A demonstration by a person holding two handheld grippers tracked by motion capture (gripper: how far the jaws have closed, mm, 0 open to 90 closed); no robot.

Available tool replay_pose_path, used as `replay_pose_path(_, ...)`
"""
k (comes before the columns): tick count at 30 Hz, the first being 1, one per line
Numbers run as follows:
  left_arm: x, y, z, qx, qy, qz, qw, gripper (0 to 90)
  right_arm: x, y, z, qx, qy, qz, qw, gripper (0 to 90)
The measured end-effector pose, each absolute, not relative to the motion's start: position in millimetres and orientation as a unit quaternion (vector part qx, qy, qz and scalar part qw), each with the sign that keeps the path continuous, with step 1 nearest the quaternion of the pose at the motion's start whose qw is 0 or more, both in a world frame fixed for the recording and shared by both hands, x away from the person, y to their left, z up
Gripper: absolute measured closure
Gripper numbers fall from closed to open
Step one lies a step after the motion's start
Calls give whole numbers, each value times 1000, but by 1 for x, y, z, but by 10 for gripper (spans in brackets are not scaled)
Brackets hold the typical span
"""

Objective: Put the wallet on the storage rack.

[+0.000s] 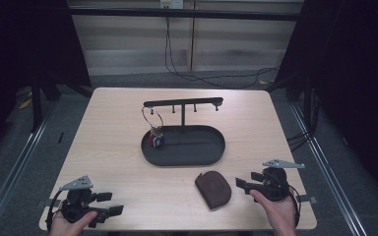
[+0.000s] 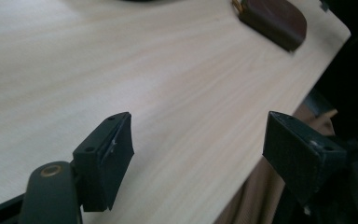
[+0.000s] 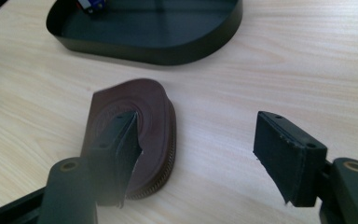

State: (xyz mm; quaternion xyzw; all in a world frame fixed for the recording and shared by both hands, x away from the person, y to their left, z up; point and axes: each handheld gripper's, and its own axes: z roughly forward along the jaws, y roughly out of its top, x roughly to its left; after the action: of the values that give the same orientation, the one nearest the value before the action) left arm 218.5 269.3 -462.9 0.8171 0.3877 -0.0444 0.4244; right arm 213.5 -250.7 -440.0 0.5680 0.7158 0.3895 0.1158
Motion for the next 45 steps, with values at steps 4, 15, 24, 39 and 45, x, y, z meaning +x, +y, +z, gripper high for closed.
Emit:
replay_pose_path(4,221,272,-463,811,390,-48,434,239,218,-243,-433,554,731,383,109,324)
replay_pose_path(15,224,269,-464,817,376,-55,433,239,249,-210,-431,521,801,292,44,398)
replay_pose_path(24,227,270,-465,818,370,-64,436,230,269,-200,-435,532,813,236,-14,356)
replay_pose_path(39,228,271,-465,811,370,-72,448,220,293,-187,-455,539,821,166,-93,365)
replay_pose_path(45,228,271,-466,811,368,-72,449,214,302,-180,-458,553,814,146,-104,428)
